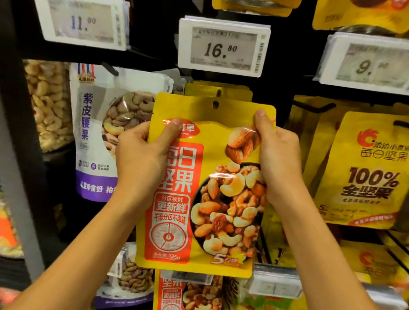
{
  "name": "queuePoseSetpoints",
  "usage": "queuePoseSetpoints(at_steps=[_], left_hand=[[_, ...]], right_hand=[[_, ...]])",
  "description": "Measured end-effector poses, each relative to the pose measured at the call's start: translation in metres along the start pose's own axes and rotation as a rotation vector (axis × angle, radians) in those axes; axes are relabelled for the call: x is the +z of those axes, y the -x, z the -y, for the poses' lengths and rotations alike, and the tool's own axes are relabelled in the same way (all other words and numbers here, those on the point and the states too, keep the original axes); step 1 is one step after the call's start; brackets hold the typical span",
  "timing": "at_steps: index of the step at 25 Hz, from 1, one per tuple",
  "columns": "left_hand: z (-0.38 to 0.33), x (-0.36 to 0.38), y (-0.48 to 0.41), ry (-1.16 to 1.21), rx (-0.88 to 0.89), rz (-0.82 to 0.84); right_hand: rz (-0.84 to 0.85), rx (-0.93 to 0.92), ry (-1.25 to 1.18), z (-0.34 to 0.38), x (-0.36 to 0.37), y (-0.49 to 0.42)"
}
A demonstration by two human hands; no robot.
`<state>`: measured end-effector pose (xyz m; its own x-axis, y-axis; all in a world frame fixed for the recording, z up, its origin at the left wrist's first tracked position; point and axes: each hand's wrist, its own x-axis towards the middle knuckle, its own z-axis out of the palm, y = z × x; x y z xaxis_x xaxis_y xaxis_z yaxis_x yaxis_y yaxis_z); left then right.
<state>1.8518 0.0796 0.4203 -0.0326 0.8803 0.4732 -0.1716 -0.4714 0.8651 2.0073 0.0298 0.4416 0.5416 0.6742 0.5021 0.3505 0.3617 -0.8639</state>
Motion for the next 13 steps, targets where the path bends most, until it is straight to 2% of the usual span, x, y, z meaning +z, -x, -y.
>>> queuePoseSetpoints(at_steps=[13], left_hand=[[-0.004,0.002,-0.005,-0.093,-0.027,-0.018]], right_hand=[[-0.008,0.041,0.005,-0.005,0.004,-0.010]])
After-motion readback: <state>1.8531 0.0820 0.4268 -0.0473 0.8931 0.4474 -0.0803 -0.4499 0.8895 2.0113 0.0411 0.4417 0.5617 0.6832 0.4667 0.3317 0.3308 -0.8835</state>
